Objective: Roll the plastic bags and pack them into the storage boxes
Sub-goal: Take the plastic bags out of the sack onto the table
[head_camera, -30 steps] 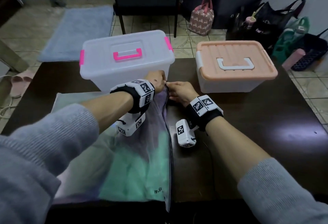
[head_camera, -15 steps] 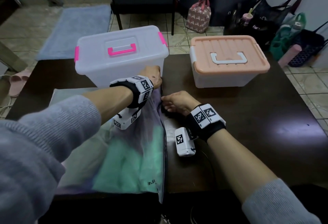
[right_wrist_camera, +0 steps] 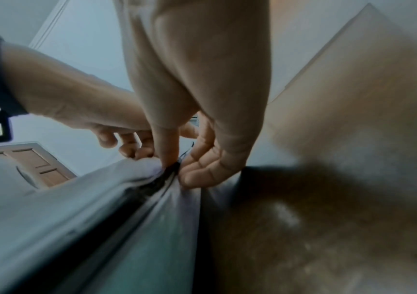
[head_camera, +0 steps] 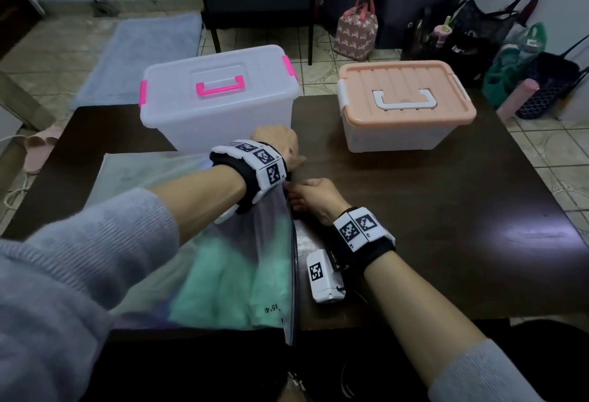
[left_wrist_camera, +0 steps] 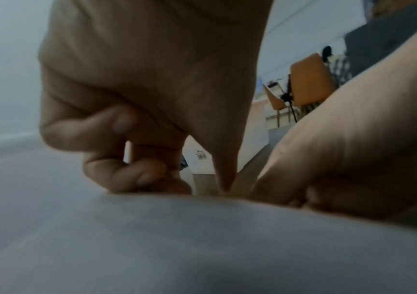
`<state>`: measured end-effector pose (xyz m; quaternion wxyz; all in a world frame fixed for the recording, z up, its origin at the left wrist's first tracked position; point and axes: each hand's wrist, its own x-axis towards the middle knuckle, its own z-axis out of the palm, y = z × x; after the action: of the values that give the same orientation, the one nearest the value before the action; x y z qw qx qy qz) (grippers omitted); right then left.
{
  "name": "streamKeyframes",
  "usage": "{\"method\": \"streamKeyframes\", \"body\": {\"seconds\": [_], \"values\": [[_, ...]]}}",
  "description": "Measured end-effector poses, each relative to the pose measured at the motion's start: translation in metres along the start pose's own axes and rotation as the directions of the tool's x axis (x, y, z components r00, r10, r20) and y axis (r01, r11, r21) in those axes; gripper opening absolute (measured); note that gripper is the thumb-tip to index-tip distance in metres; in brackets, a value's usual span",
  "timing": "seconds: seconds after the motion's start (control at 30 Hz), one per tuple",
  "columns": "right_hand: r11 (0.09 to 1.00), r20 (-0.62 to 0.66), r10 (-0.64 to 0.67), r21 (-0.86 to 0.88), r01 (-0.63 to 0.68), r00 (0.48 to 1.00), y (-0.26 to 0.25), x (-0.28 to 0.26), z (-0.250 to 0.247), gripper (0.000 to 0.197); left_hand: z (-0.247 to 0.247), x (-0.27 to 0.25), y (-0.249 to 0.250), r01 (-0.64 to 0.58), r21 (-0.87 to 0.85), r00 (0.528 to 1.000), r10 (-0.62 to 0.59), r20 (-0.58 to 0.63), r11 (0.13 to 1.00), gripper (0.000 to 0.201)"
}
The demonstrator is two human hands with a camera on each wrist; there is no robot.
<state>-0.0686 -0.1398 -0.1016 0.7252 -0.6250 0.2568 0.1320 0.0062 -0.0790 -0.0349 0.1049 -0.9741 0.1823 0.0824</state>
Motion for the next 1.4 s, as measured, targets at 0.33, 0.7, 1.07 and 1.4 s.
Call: {"method": "streamKeyframes", "body": {"seconds": [0.33, 0.7, 1.07, 1.4], "values": [[0.999, 0.035, 0.047, -0.017, -0.046, 0.998, -0.012, -0.004, -0.007, 0.036, 0.007, -0.009, 0.010, -0.023, -0.097, 0.983, 0.040, 0.180, 0.995, 0.021], [0.986, 0.080, 0.102, -0.138, -0.090, 0.992, -0.016, 0.000, -0.016, 0.032, 0.024, -0.011, -0.008, 0.027, -0.413, 0.987, 0.040, 0.154, 0.910, 0.025], [0.997, 0.002, 0.023, -0.075, -0.023, 1.000, -0.005, 0.002, -0.017, 0.031, 0.022, -0.001, -0.005, 0.051, -0.371, 0.967, 0.047, 0.250, 0.927, 0.024], [0.995, -0.016, -0.020, -0.097, 0.018, 1.000, -0.005, -0.003, -0.011, 0.033, 0.021, 0.003, 0.007, 0.014, -0.191, 0.985, 0.019, 0.171, 0.982, 0.009]]}}
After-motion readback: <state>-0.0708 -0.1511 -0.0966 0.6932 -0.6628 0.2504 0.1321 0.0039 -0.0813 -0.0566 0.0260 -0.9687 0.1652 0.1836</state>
